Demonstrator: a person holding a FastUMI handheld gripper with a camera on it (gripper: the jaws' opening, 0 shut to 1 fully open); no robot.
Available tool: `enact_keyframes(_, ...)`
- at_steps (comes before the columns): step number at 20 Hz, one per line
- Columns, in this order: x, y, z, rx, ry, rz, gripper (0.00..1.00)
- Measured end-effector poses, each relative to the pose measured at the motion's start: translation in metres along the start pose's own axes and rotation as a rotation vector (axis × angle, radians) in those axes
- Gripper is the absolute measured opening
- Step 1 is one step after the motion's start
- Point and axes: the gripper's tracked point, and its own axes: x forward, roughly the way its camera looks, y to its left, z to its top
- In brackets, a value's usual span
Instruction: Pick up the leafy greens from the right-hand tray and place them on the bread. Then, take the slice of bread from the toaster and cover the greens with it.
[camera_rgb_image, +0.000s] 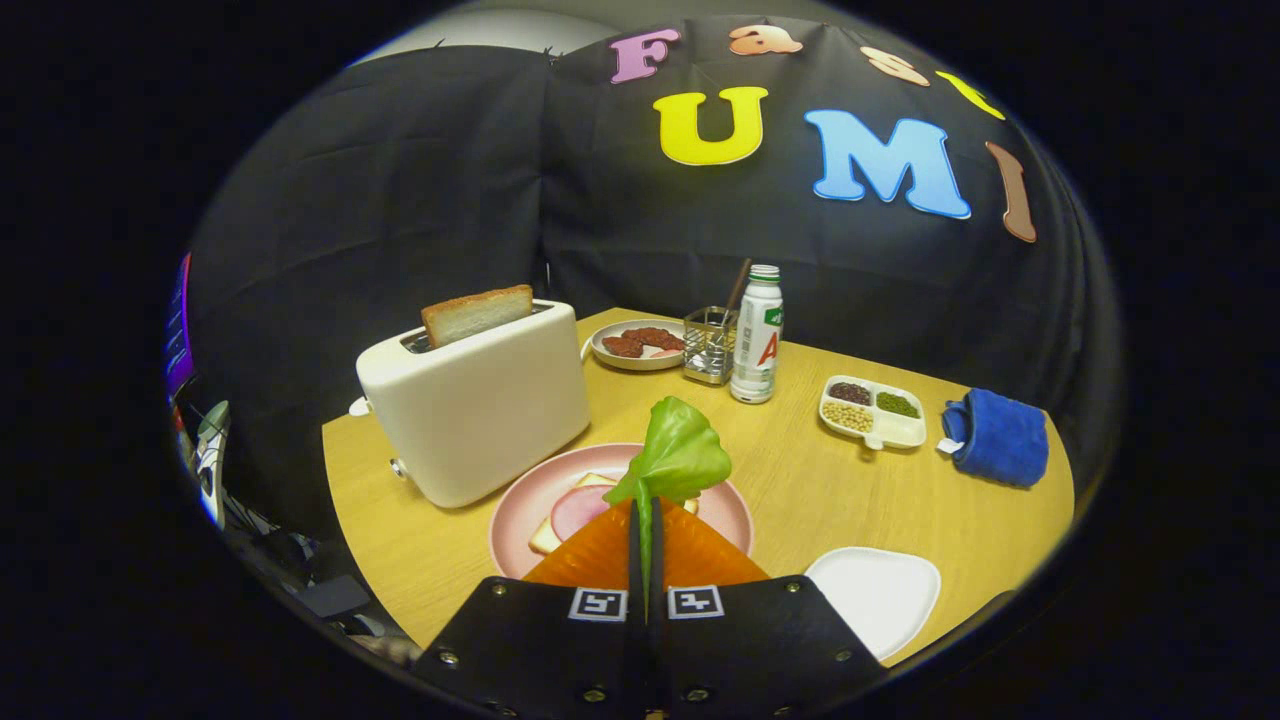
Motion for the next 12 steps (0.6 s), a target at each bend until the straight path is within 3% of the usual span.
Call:
enact_keyframes(4, 0.023, 0.025, -0.007, 0.096, 0.055, 0.071, 0.01)
enact_keyframes(7, 0.035, 0.019, -0.012, 0.047, 0.071, 0.025, 0.01)
enact_keyframes(9, 0.037, 0.016, -0.014, 0.018, 0.08, 0.003, 0.15)
enact_keyframes(12, 0.036, 0.013, -0.01, -0.02, 0.063, -0.027, 0.89)
